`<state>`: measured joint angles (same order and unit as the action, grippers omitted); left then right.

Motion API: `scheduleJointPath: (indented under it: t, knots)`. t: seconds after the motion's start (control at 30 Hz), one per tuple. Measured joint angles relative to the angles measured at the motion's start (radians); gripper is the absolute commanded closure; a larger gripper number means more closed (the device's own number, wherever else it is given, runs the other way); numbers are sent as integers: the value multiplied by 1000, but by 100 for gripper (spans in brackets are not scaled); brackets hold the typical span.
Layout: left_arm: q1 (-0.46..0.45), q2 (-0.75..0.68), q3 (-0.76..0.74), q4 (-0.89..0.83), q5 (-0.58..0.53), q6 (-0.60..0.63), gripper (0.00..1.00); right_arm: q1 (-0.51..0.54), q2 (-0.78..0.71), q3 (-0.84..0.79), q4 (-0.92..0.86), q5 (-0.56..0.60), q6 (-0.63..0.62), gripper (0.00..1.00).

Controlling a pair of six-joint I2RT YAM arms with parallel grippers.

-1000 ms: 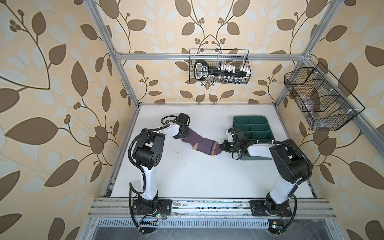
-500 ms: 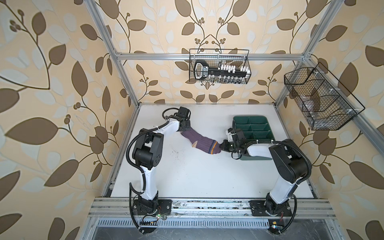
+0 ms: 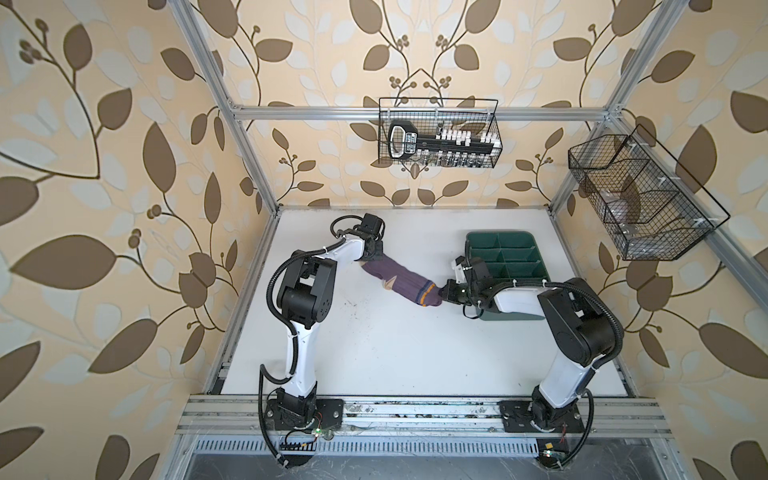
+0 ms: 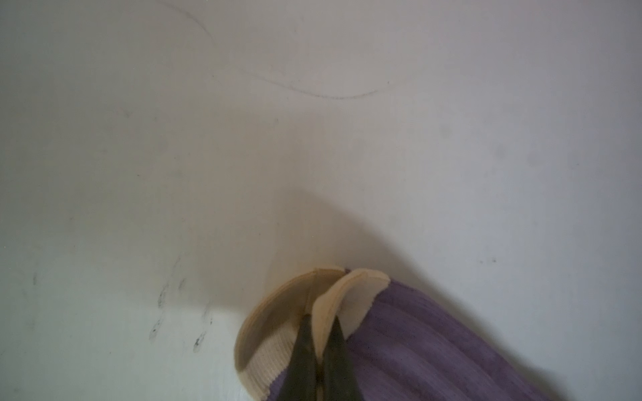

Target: Roll the socks

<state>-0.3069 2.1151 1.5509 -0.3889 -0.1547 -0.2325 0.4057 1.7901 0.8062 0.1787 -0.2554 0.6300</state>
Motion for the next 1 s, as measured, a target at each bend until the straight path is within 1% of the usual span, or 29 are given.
scheduleJointPath:
  t: [0.03, 0.13, 0.17, 0.2, 0.23, 0.27, 0.33, 0.37, 0.43, 0.47, 0.53, 0.6, 0.67, 0.73, 0.87, 0.97, 1.0]
  knots:
    - [0, 2, 0, 0, -6, 2, 67, 0, 0, 0, 0, 0, -1, 100]
    - [0, 3, 0, 2, -16, 8, 45, 0, -1, 0, -1, 1, -4, 100]
    - [0, 3, 0, 5, -19, 14, 42, 0, -2, 0, -2, 1, -5, 100]
    - [0, 3, 0, 6, -23, 11, 39, 1, -3, 0, -4, 3, -6, 97]
    - [0, 3, 0, 6, -30, 10, 30, 2, -7, 0, -10, 6, -8, 94]
    - [0, 3, -1, 6, -35, 18, 26, 3, -12, 0, -20, 11, -9, 89]
    - [0, -4, -3, 6, -46, 18, 8, 7, -30, 0, -56, 24, -14, 73]
    - [0, -13, -8, 9, -54, 21, 3, 9, -44, 1, -74, 31, -19, 66]
    - [0, -43, -21, 4, -66, 12, 1, 19, -80, 2, -130, 58, -38, 53]
    - [0, -61, -26, 0, -67, 8, 1, 24, -94, 2, -153, 66, -40, 49]
    - [0, -110, -31, -11, -67, -10, 1, 40, -131, 2, -216, 98, -60, 43]
    - [0, -166, -31, -21, -63, -38, 1, 58, -172, 6, -271, 130, -75, 40]
    - [0, -224, -31, -35, -56, -72, 2, 80, -211, 22, -319, 163, -94, 39]
    - [-4, -283, -38, -44, -41, -118, 4, 107, -243, 52, -362, 202, -121, 39]
    - [-32, -369, -93, -32, 5, -200, 8, 150, -282, 98, -386, 238, -180, 42]
    - [-61, -381, -148, 3, 62, -261, 16, 158, -286, 105, -385, 228, -225, 48]
    - [-68, -372, -163, 19, 86, -285, 20, 155, -280, 105, -386, 222, -239, 51]
